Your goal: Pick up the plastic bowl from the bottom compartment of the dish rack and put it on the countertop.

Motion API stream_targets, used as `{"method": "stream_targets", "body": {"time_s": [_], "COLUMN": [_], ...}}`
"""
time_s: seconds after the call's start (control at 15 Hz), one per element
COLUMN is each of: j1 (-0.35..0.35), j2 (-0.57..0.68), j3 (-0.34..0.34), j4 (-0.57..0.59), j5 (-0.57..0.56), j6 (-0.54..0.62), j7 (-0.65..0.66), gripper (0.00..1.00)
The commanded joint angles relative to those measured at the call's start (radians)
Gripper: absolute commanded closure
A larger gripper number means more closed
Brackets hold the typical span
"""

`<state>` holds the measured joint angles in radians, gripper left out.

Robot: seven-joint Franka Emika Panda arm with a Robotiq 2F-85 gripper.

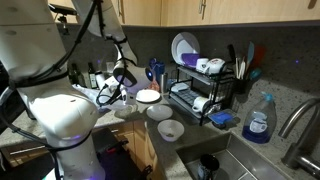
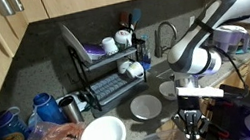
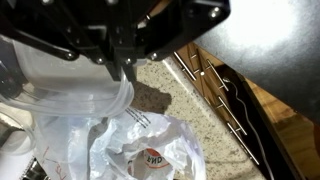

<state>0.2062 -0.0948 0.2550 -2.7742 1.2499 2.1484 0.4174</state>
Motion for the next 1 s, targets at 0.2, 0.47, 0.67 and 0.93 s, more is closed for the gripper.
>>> {"method": "stream_targets", "body": {"time_s": [0.2, 0.47, 0.67, 0.93], "j1": [0.012, 0.017, 0.021, 0.029], "j2": [0.139, 0.195, 0.216, 0.226], "j3": [-0.007, -0.008, -0.008, -0.006], "j4": [0.000, 0.001, 0.001, 0.002], "j5": [0.067, 0.071, 0.072, 0.081], "j6": [0.075, 0.074, 0.079, 0.092], "j7": [-0.216, -0.323, -0.384, -0.435], "gripper": [0.98, 0.98, 0.98, 0.98]}}
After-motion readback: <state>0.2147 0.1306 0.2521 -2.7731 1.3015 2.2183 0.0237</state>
